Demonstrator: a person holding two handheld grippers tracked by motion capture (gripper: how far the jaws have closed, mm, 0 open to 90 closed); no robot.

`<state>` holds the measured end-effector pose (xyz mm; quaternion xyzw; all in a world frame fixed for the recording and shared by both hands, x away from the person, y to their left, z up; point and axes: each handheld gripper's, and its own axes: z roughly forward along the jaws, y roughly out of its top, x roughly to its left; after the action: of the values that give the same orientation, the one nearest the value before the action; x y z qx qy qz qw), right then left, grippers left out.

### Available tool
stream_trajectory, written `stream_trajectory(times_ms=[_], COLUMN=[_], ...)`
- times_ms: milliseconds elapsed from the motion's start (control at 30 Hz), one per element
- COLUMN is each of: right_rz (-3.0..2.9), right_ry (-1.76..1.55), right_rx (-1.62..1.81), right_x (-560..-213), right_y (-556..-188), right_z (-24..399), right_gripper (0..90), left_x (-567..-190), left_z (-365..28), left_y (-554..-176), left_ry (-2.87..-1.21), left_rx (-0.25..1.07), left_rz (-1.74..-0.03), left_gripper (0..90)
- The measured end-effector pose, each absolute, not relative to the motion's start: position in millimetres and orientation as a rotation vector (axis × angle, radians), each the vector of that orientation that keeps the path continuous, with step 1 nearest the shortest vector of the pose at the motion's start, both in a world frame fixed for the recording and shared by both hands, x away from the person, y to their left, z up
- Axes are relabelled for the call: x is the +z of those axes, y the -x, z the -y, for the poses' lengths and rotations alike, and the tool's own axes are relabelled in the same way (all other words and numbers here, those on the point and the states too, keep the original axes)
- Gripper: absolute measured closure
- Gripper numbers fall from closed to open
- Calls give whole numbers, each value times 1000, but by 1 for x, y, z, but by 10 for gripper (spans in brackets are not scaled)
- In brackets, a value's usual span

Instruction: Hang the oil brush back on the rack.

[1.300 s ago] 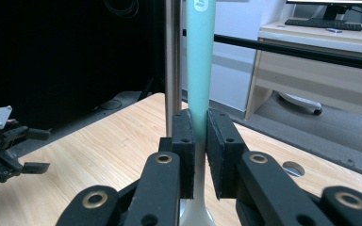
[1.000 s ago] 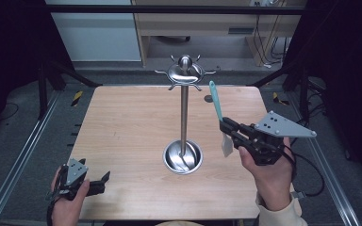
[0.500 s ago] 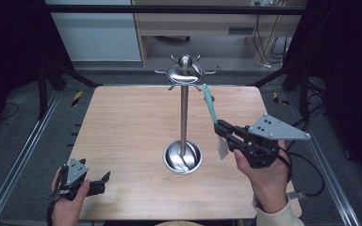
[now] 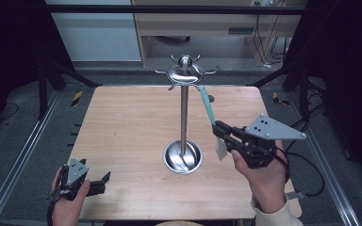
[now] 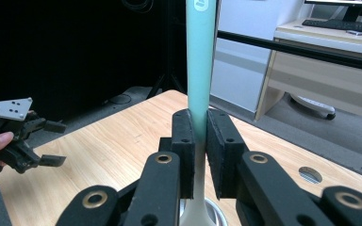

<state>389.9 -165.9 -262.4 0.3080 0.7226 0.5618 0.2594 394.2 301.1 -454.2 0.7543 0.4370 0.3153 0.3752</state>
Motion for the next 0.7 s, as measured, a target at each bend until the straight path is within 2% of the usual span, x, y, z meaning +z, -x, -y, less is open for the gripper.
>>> stream_trajectory(times_ms=[700], right_rz=[-1937], right_ry=[-864], right_rx=[1534], right_x=[-272], right_y=[-395], right_z=[157], right_gripper=[820], left_x=[-454], left_z=[-300], left_y=[-394], left_ry=[-1935], left_rx=[808], left_rz=[-1118], left_gripper=[26])
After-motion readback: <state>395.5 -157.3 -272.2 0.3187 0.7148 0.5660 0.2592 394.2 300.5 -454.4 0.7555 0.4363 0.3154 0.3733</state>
